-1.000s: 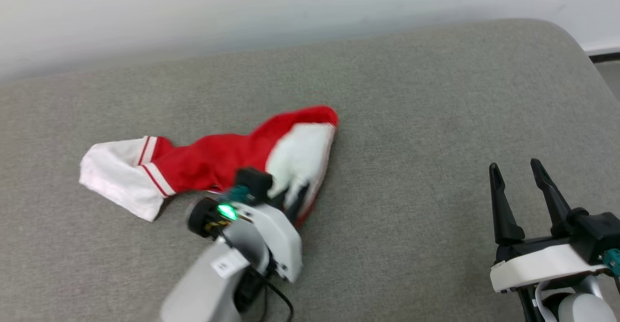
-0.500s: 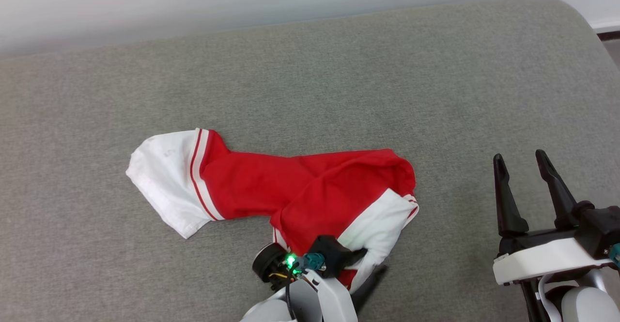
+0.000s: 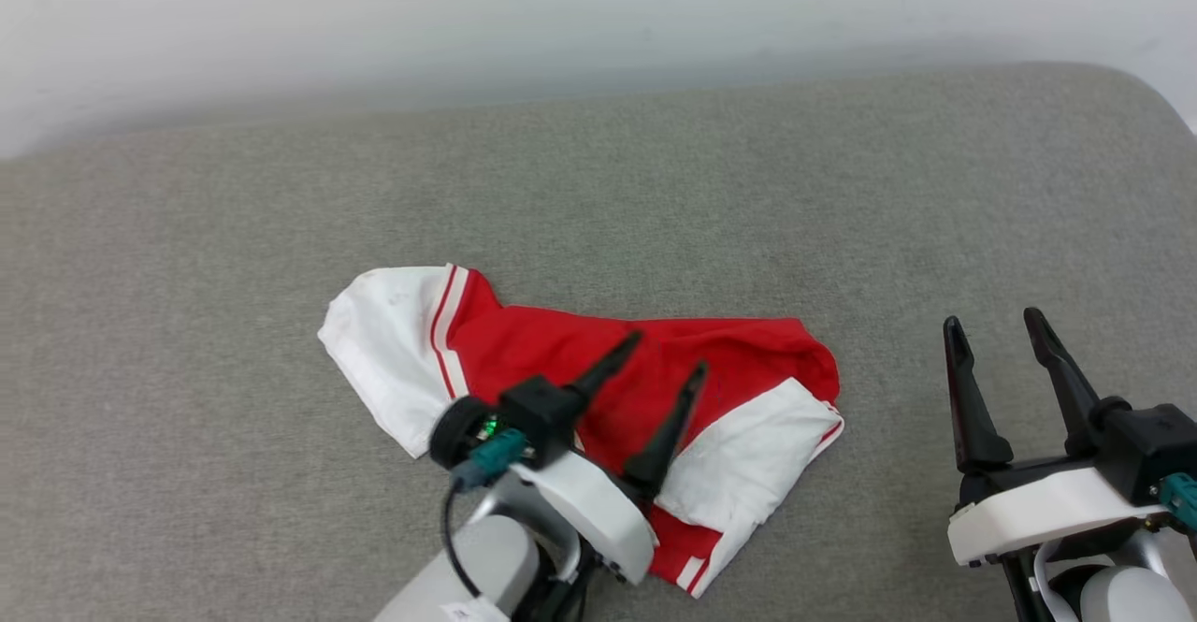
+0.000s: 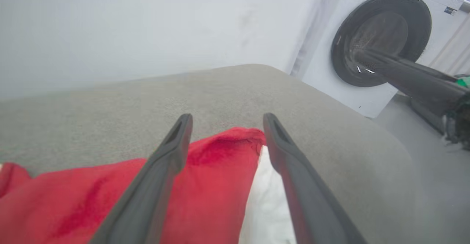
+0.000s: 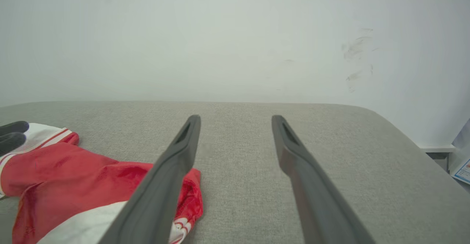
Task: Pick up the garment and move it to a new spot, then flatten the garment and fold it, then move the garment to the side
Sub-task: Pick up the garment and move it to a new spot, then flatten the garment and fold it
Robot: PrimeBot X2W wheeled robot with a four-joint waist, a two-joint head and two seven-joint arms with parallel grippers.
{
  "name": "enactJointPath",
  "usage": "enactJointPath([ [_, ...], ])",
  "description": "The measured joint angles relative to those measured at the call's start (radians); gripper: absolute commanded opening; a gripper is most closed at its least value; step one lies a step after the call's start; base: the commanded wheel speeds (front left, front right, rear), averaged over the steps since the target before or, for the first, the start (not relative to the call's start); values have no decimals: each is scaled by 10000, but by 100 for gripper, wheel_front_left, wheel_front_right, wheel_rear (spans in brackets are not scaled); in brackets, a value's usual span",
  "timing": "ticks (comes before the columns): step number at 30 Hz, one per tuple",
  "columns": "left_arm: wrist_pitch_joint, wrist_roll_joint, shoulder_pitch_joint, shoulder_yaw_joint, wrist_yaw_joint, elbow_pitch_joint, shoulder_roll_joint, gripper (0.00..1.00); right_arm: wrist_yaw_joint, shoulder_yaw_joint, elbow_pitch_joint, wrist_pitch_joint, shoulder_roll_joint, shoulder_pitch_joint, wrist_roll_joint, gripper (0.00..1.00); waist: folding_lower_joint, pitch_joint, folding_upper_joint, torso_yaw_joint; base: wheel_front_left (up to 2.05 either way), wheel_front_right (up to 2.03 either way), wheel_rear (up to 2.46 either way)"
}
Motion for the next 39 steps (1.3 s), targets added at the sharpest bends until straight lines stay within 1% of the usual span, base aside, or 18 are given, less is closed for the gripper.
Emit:
enactJointPath([
  [2, -44, -153, 106, 516, 242, -184, -52, 100, 0, -2, -29, 77, 0, 80, -29, 100, 0, -119, 0, 113, 0, 0, 0],
  [3, -52, -79, 214, 1049, 443, -477, -59, 100, 0, 15, -75, 104, -2, 119, -38, 100, 0, -228, 0, 221, 0, 0, 0],
  [9, -81, 593, 900, 2604, 865, -1210, 167, 100, 0, 33, -136, 276, 0, 317, -40, 100, 0, -527, 0, 522, 0, 0, 0],
  [15, -82, 911, 1763, 4130, 1097, -1413, 433, 100, 0, 82, -182, 368, 0, 477, -38, 100, 0, -756, 0, 763, 0, 0, 0],
  [19, -81, 1039, 2343, 4826, 1011, -1446, 591, 100, 0, 82, -209, 412, 0, 710, -25, 100, 0, -941, 0, 867, 0, 0, 0],
  [23, -81, 1260, 2801, 5095, 828, -1499, 665, 100, 0, 81, -245, 504, 0, 909, -23, 100, -1, -1126, 0, 924, 0, 0, 0],
  [28, -82, 1434, 3146, 5131, 604, -1465, 562, 100, 0, 42, -313, 585, 0, 1152, 25, 100, 0, -1294, 0, 890, 0, 0, 0],
  [39, -81, 1622, 3359, 5256, 389, -1398, 376, 100, 0, 29, -472, 704, 0, 1378, 48, 100, 0, -1400, 0, 779, 0, 0, 0],
])
